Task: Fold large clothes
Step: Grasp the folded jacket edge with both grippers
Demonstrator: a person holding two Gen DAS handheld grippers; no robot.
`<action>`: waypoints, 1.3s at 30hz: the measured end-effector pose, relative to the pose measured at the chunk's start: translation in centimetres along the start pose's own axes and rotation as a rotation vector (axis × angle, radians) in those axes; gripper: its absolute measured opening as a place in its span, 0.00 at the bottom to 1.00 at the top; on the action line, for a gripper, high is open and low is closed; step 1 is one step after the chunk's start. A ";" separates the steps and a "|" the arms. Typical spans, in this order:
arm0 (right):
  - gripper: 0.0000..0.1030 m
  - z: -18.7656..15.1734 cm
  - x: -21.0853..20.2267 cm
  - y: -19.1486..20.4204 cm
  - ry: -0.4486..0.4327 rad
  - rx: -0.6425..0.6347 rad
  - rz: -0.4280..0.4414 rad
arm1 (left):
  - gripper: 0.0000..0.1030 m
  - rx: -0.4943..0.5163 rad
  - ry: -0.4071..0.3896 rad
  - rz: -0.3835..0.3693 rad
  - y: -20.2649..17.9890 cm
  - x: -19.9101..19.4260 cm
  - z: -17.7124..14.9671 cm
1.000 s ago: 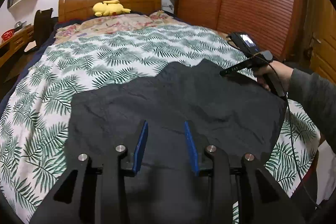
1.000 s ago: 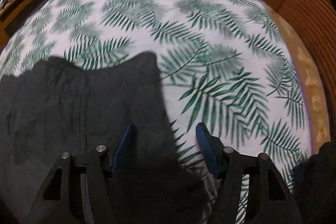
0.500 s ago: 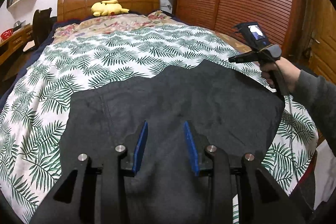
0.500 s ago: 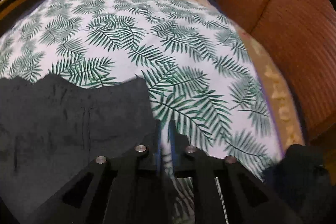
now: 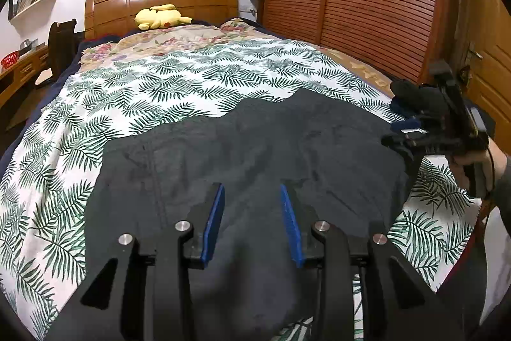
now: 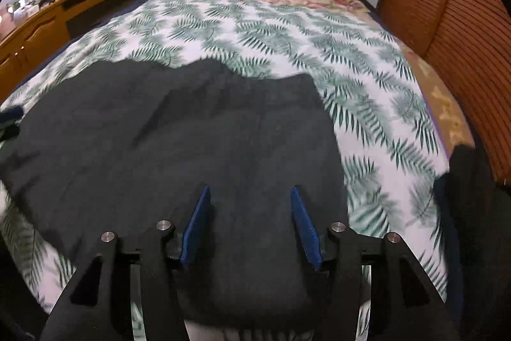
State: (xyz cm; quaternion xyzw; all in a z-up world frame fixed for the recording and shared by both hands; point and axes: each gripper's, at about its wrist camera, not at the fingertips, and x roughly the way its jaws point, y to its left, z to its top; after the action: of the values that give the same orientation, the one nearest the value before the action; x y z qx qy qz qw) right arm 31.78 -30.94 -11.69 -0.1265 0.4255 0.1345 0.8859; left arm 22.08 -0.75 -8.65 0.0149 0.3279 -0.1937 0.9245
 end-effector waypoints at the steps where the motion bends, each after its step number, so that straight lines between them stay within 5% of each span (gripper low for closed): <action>1: 0.52 -0.8 0.0 0.0 0.010 -0.001 -0.019 | 0.34 0.004 -0.001 0.000 -0.3 0.0 0.0; 3: 0.52 -2.2 0.7 -0.8 0.024 0.014 -0.052 | 0.34 0.012 -0.001 0.003 -0.6 0.0 -0.2; 9: 0.55 -5.8 3.1 -3.6 0.025 0.158 0.052 | 0.34 -0.014 0.013 0.037 -0.6 -0.4 -1.6; 19: 0.57 -6.8 3.3 -3.7 -0.043 0.157 0.084 | 0.34 -0.149 0.014 0.204 2.8 -5.5 -5.7; 26: 0.57 -7.3 3.0 -3.7 -0.083 0.154 0.076 | 0.35 -0.230 0.090 0.296 5.3 -5.6 -9.2; 39: 0.57 -7.5 2.6 -3.6 -0.099 0.149 0.073 | 0.48 -0.277 0.135 0.349 6.2 -5.1 -11.8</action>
State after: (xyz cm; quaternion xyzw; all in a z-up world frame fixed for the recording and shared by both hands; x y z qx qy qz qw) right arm 29.20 -36.50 -17.89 -0.0378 0.3944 0.1410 0.9073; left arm 13.63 8.62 -15.43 -0.0428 0.4049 0.0175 0.9132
